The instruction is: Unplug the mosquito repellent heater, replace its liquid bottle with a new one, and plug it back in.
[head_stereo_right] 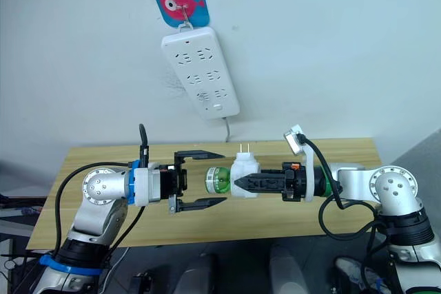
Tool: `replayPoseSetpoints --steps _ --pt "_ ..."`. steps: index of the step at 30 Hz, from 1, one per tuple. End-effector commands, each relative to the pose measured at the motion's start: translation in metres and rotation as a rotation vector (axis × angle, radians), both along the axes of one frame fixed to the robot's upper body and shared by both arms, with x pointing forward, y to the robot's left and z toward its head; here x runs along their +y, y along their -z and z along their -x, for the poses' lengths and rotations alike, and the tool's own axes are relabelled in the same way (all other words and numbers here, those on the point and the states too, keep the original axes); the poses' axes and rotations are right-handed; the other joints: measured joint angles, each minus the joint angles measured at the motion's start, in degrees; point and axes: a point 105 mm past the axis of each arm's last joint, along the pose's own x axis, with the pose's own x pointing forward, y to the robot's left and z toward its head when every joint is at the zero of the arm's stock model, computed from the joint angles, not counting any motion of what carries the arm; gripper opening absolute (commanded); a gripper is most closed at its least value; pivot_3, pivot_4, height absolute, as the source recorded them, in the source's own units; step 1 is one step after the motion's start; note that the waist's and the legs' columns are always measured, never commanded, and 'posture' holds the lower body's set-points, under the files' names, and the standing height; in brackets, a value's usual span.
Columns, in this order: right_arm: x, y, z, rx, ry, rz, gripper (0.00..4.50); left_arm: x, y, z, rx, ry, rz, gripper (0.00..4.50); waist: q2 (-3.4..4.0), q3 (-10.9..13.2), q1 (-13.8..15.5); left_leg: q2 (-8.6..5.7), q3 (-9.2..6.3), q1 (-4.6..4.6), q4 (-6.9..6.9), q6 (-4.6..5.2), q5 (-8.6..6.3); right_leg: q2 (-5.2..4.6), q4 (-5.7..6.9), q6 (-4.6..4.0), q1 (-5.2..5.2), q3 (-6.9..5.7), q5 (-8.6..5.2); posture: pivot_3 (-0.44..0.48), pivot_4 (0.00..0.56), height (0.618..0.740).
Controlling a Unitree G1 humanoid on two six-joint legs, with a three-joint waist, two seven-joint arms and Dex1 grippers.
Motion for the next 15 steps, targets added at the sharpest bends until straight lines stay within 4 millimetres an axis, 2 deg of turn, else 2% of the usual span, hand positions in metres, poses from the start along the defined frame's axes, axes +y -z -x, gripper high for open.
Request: replayPoseSetpoints --steps 1,2,6,8,11,12,15 --pt "-0.001 -0.009 0.002 -0.034 -0.012 -0.015 3.03 -0.001 -0.013 0.004 -0.050 0.016 0.034 2.64 0.00 0.0 0.0 0.00 0.00 0.00 0.00 0.00 0.00 0.00 0.01 0.00 0.00 0.01 0.00 -0.115 0.211 0.725" --pt "-0.001 -0.009 0.002 -0.035 -0.011 -0.015 3.03 -0.001 -0.013 0.004 -0.049 0.018 0.028 2.32 0.00 0.0 0.0 0.00 0.00 0.00 0.00 0.00 0.00 0.00 0.00 0.00 0.00 0.00 0.00 -0.114 0.211 0.725" --pt "-0.001 -0.009 0.001 -0.036 -0.007 -0.016 3.03 0.001 -0.013 0.007 -0.035 0.029 0.005 2.28 0.00 0.0 -0.1 0.01 -0.02 0.02 -0.01 0.00 0.00 0.01 0.03 0.00 0.00 -0.01 0.00 -0.112 0.211 0.725" --pt "-0.001 -0.008 0.001 -0.036 -0.005 -0.015 3.03 0.001 -0.012 0.008 0.034 0.037 -0.027 2.28 0.00 0.0 -0.1 0.01 -0.02 0.01 -0.01 0.00 0.00 0.01 0.04 0.00 0.00 -0.01 0.00 -0.107 0.212 0.725" --pt "-0.002 -0.008 0.001 -0.036 -0.004 -0.012 3.03 0.004 -0.014 0.001 0.287 -0.011 -0.086 2.28 0.00 0.0 -0.2 0.00 -0.05 0.01 0.00 0.00 0.00 0.01 0.07 0.01 0.00 -0.01 0.00 -0.105 0.212 0.725" --pt "-0.002 -0.007 0.001 -0.036 -0.006 -0.010 3.03 0.005 -0.021 -0.005 0.421 -0.040 -0.059 2.28 0.00 0.0 -0.2 0.00 -0.07 0.01 0.00 0.00 0.00 0.02 0.09 0.01 0.00 -0.03 -0.01 -0.103 0.211 0.725" --pt "-0.003 -0.006 0.003 -0.034 -0.013 -0.004 3.03 0.009 -0.034 0.000 0.747 0.000 -0.081 2.28 -0.02 0.0 -0.2 0.00 -0.12 0.01 0.02 0.00 0.00 0.03 0.09 0.05 0.00 -0.07 -0.03 -0.102 0.209 0.725"
